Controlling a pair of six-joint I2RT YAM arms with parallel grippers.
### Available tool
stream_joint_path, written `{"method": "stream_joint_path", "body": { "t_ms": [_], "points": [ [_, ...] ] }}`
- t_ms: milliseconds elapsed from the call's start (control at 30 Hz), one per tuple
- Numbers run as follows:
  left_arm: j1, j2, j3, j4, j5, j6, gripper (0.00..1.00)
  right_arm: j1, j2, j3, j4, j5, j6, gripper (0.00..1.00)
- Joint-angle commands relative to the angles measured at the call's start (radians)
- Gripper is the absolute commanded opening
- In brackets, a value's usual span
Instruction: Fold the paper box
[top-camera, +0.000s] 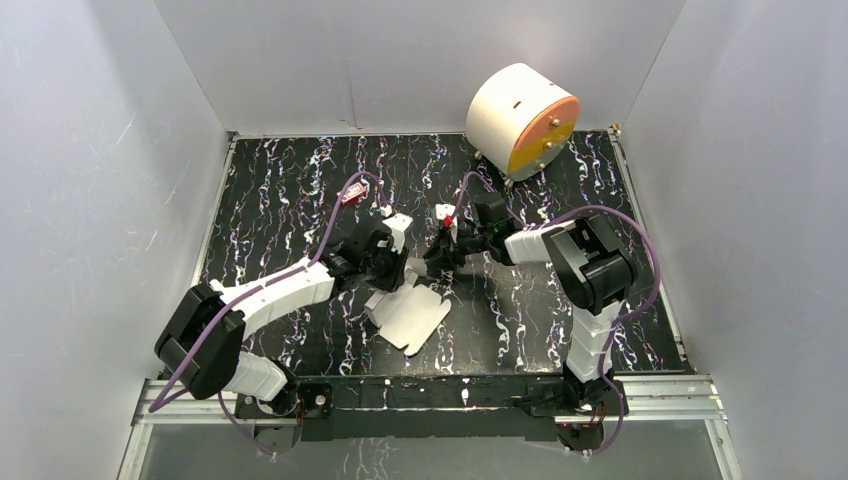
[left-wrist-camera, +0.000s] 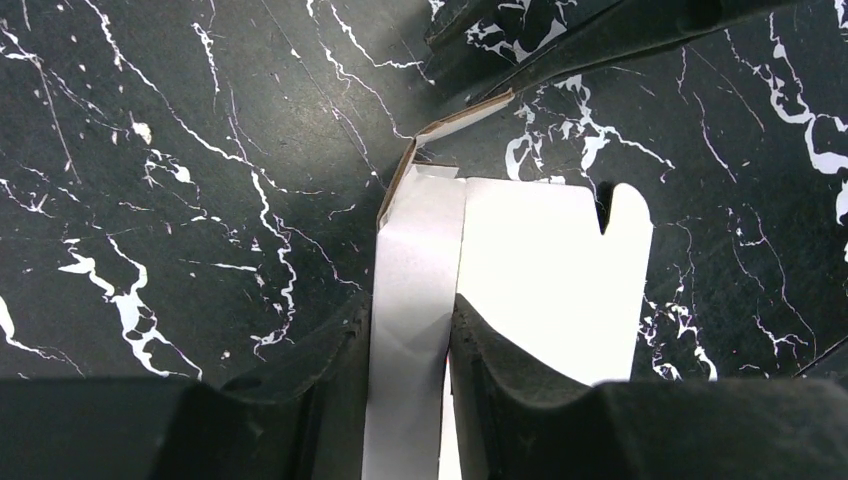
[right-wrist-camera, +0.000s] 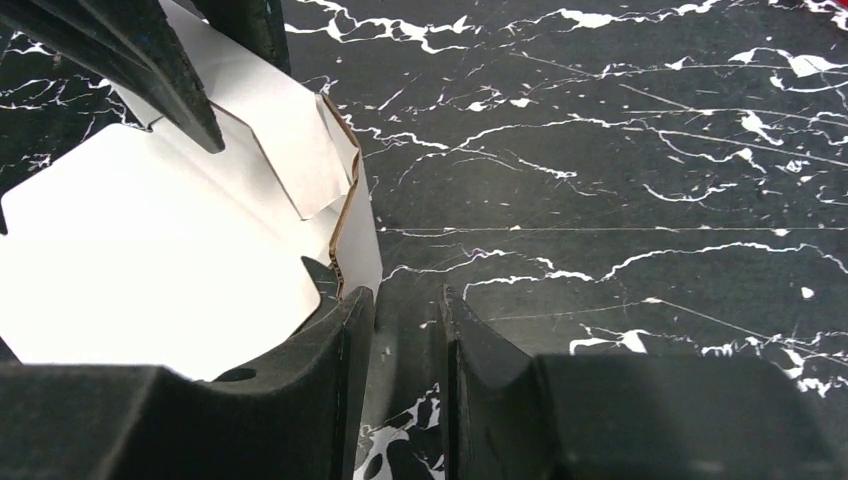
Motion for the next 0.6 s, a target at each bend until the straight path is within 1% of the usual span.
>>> {"method": "stream_joint_path", "body": {
  "t_ms": [0, 100, 200, 467, 567],
  "points": [
    [0.005, -0.025, 0.031, -0.029, -0.001, 0.005, 0.25, 0.009, -0.066, -0.029, 0.002, -0.051, 0.001, 0.38],
    [0.005, -0.019, 0.037, -0.030, -0.007, 0.013, 0.19, 0.013, -0.088, -0.061, 0.023, -0.060, 0.017, 0.38],
    [0.006, -0.015, 0.043, -0.032, -0.002, 0.024, 0.16, 0.017, -0.093, -0.074, 0.032, -0.069, 0.027, 0.38],
    [0.005, -0.003, 0.063, -0.035, 0.038, 0.068, 0.13, 0.053, -0.092, -0.084, 0.101, -0.059, 0.066, 0.39],
    [0.006, -0.014, 0.069, -0.043, 0.039, 0.100, 0.13, 0.057, -0.090, -0.083, 0.103, -0.036, 0.067, 0.38]
  ]
}}
